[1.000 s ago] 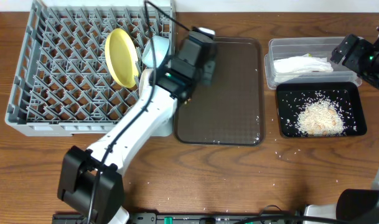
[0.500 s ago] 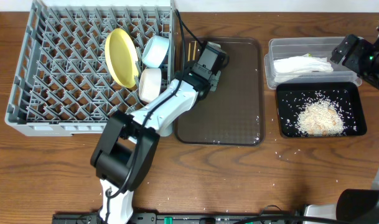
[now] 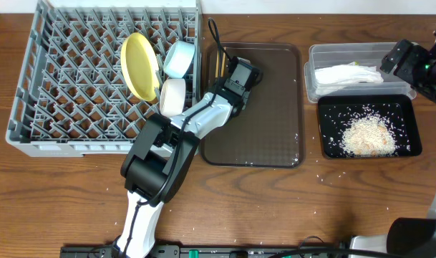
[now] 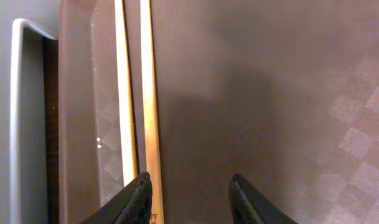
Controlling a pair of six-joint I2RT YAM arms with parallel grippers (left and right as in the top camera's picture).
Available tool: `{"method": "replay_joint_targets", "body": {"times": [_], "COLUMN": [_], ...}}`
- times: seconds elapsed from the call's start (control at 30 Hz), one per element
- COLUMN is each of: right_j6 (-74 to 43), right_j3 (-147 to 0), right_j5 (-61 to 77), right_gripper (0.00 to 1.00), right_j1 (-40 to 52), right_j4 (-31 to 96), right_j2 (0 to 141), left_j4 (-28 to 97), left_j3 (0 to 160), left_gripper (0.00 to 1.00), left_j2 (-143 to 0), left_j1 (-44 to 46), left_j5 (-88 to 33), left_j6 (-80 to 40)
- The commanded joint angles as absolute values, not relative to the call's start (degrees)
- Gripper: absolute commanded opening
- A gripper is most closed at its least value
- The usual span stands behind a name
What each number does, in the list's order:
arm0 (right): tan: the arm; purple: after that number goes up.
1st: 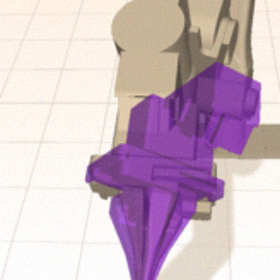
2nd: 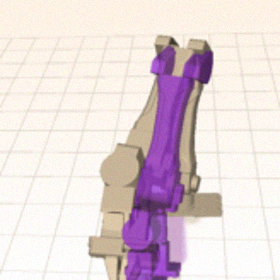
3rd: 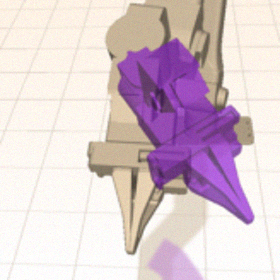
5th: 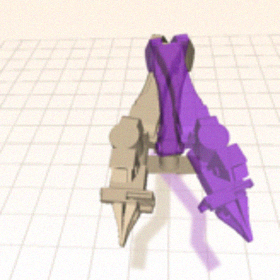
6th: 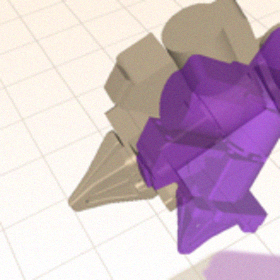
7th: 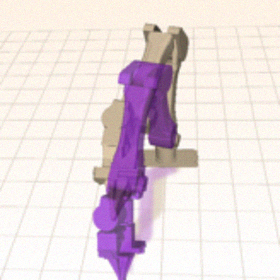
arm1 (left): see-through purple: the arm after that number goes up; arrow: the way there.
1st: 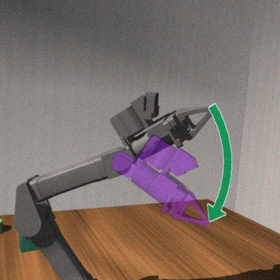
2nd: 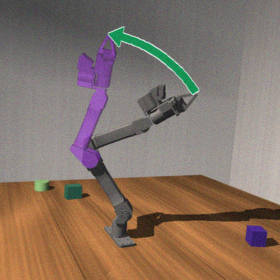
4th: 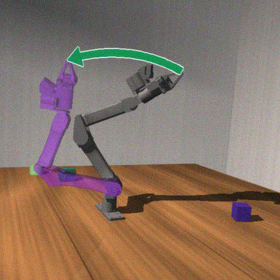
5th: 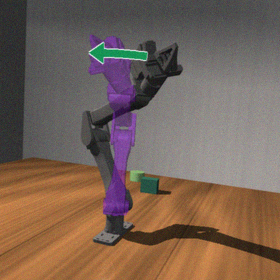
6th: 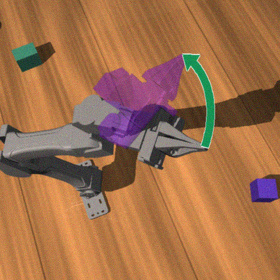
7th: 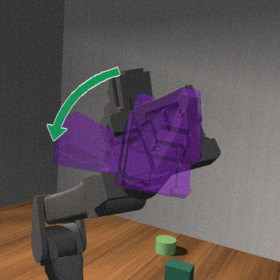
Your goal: Sort waste into correct bins and load items into the dishwasher
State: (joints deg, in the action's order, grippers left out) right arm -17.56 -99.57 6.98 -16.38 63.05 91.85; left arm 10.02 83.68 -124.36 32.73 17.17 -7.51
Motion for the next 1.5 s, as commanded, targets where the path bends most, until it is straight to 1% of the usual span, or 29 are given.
{"method": "replay_joint_targets", "body": {"times": [0.0,0.13,0.33,0.67,1.07,1.4,1.43,1.47], "right_j6": [-18.0,-18.0,-18.0,-18.0,-18.0,-18.0,-18.0,-18.0], "right_j3": [-99.6,-99.6,-99.6,-99.6,-99.6,-99.6,-99.6,-99.6], "right_j5": [6.9,6.9,6.9,6.9,6.9,6.9,6.9,6.9], "right_gripper": [0.99,0.99,0.99,0.99,0.99,0.99,0.99,0.99], "right_j1": [-16.8,-16.9,-16.9,-16.9,-16.8,-16.9,-16.9,-16.9], "right_j4": [63.0,63.0,63.0,63.0,63.0,63.0,63.0,63.0], "right_j2": [91.7,91.7,91.7,91.7,91.7,91.7,91.7,91.7], "left_j4": [9.6,9.7,9.9,9.9,10.2,11.4,11.6,11.9], "left_j3": [84.3,84.3,84.2,84.2,84.2,84.2,84.2,84.2], "left_gripper": [0.43,0.42,0.43,0.42,0.42,0.40,0.37,0.37], "left_j2": [-125.0,-125.3,-126.3,-127.0,-127.0,-127.0,-127.0,-127.0], "left_j1": [32.4,32.2,30.5,30.1,30.3,31.3,31.6,31.9], "left_j5": [18.7,18.7,18.4,13.9,13.7,5.0,4.9,4.9], "left_j6": [-7.9,-8.6,-13.1,-13.4,-13.4,-13.5,-13.8,-14.3]}}
